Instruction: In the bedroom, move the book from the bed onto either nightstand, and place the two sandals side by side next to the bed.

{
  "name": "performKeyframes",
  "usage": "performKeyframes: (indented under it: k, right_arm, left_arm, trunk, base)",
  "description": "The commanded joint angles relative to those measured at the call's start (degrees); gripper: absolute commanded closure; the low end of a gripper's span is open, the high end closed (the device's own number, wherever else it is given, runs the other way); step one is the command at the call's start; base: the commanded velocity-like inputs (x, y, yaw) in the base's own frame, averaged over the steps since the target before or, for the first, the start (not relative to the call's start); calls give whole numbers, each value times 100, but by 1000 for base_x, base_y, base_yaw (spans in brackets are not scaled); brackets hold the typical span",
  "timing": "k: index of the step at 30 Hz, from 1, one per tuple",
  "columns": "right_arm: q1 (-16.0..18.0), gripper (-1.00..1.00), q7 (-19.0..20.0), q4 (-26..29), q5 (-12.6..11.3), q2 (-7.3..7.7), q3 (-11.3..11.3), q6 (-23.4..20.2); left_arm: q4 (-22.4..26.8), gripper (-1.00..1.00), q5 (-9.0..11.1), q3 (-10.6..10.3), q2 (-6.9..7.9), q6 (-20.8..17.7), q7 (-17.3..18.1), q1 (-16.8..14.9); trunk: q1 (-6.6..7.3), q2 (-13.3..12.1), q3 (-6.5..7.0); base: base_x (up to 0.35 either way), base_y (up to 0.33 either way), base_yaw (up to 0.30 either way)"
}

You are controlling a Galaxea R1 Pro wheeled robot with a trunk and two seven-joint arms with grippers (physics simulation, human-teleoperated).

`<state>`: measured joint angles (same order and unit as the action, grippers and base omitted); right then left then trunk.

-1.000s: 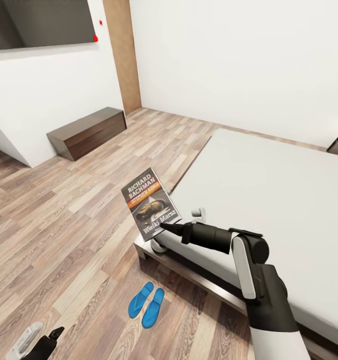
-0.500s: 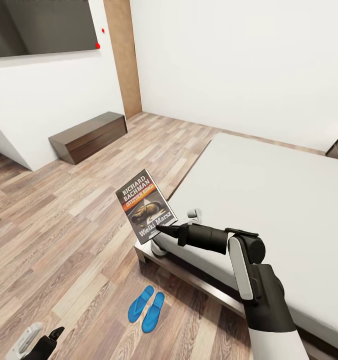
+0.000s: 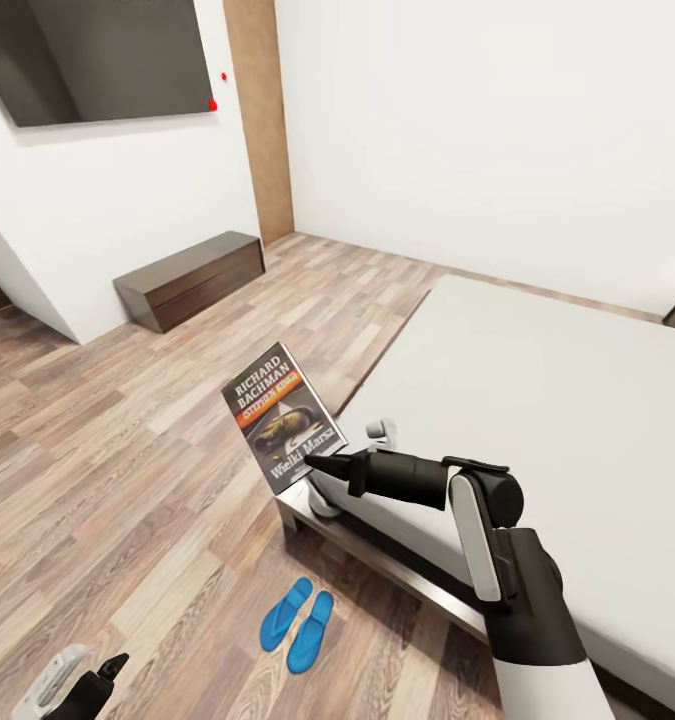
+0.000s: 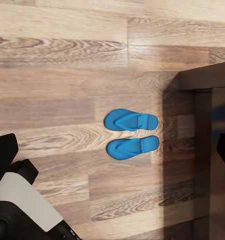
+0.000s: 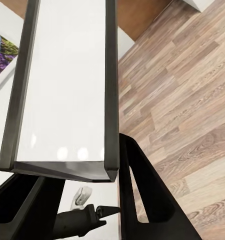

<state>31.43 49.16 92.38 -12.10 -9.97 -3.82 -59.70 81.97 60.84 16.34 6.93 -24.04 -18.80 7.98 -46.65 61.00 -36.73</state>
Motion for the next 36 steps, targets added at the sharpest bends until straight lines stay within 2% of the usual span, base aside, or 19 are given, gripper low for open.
performKeyframes:
  k: [1,21,27,36]
  right_arm:
    - [4,100,17,0,-4,-3,2,-30]
    - [4,100,-5,0,0,-3,-11,-30]
    - [4,100,-287,-1,-1,-3,-22,-30]
    - [4,100,-378,-1,-7,-3,-30,-30]
  left_arm:
    - [12,-100,59,2,1,-15,-45,2]
    - [-30,-100,52,0,1,-13,-52,-3]
    - [-65,-100,55,0,1,-15,-54,-7]
    - [-74,-100,57,7,1,-14,-54,-7]
  trunk:
    - [-1,3,5]
    - [-1,3,168]
    - [-1,3,213]
    - [-1,3,282]
  base:
    - [0,0,133]
    - [0,0,166]
    - [0,0,196]
    - [0,0,192]
